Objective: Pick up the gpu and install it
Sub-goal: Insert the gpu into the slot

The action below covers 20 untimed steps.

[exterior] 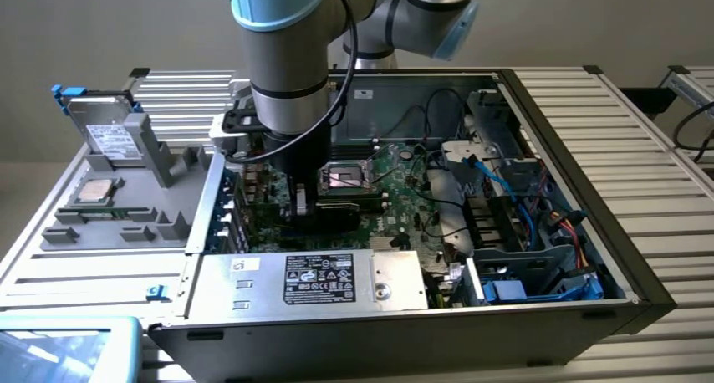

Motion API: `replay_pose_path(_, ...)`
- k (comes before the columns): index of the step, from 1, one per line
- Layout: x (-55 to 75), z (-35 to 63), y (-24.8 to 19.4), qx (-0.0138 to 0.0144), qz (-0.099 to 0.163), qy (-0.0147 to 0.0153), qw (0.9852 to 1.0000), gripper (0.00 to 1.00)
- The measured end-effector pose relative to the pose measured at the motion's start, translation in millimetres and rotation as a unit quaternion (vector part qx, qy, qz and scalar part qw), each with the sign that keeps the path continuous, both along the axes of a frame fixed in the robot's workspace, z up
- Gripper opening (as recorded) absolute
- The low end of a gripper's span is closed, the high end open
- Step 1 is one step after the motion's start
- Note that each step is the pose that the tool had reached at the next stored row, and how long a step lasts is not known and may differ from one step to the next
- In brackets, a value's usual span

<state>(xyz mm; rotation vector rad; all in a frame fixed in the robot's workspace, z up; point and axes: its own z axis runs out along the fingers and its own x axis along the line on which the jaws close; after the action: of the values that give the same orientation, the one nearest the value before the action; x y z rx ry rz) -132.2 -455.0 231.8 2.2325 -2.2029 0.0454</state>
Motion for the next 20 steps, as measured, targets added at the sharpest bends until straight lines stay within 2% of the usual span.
replay_pose_path(4,0.0,0.0,0.0,0.0000,0.000,-0.0001,1.0000,0.28)
replay_pose_path(9,-0.2,-0.3,0.0,0.0003,0.000,-0.0024,1.0000,0.29)
replay_pose_path(10,-0.1,-0.2,0.1,0.0003,0.000,-0.0027,1.0000,0.36)
replay_pose_path(11,-0.1,0.5,0.0,-0.0001,0.000,-0.0025,1.0000,0.36)
replay_pose_path(15,-0.1,10.6,0.0,0.0000,0.000,-0.0026,1.0000,0.36)
replay_pose_path(20,-0.1,32.8,0.0,-0.0004,0.000,-0.0026,1.0000,0.36)
